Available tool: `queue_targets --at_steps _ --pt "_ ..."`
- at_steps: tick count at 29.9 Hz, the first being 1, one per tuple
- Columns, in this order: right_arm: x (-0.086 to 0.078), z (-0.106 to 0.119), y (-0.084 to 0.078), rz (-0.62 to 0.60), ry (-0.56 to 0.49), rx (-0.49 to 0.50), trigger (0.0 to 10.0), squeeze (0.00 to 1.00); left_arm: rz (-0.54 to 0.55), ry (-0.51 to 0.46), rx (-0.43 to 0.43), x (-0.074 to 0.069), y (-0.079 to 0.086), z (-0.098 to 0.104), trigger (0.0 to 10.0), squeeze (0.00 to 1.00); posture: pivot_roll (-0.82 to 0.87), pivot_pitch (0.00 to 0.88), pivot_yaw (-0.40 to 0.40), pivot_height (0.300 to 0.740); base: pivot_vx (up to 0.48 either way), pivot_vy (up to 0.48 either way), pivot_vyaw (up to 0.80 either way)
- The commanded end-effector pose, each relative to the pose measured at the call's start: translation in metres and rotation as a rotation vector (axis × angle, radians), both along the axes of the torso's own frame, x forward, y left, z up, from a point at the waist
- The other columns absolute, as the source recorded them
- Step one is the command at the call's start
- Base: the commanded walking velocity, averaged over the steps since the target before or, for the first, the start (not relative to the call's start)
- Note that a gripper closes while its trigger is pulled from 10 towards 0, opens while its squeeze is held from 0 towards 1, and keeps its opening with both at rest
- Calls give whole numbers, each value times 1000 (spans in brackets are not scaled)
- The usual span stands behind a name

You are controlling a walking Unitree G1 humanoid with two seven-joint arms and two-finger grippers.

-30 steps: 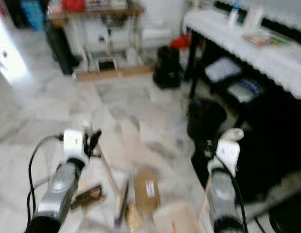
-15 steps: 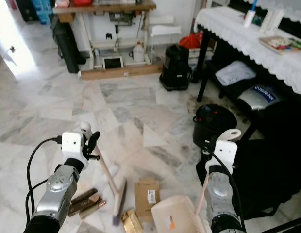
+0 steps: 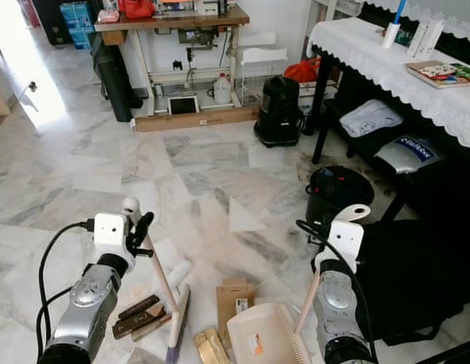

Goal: Sweep floor

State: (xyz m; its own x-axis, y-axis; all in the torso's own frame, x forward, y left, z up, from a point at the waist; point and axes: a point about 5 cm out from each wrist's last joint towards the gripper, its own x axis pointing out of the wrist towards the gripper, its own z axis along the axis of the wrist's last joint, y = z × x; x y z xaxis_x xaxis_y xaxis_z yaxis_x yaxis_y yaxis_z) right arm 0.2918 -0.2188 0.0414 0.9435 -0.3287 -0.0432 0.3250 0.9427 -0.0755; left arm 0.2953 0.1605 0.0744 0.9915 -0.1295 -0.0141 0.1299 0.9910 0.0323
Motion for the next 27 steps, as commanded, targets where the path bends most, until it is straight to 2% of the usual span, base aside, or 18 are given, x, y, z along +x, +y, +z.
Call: queue_targets --at_steps 1,11,20,27 --pt "0 2 1 8 -14 -11 10000 0 -17 -63 15 4 -1 15 10000 0 -2 0 7 740 0 0 0" --pt "1 3 4 -11 -29 -25 10000 0 -37 -62 26 1 0 17 10000 0 19 0 18 740 0 0 0" --pt "4 3 16 10 -46 -11 10000 0 -64 -46 40 -13 2 17 10000 0 55 0 33 740 0 0 0" --pt "3 2 21 18 -49 -14 10000 0 -69 -32 51 -24 6 20 10000 0 76 42 40 740 0 0 0"
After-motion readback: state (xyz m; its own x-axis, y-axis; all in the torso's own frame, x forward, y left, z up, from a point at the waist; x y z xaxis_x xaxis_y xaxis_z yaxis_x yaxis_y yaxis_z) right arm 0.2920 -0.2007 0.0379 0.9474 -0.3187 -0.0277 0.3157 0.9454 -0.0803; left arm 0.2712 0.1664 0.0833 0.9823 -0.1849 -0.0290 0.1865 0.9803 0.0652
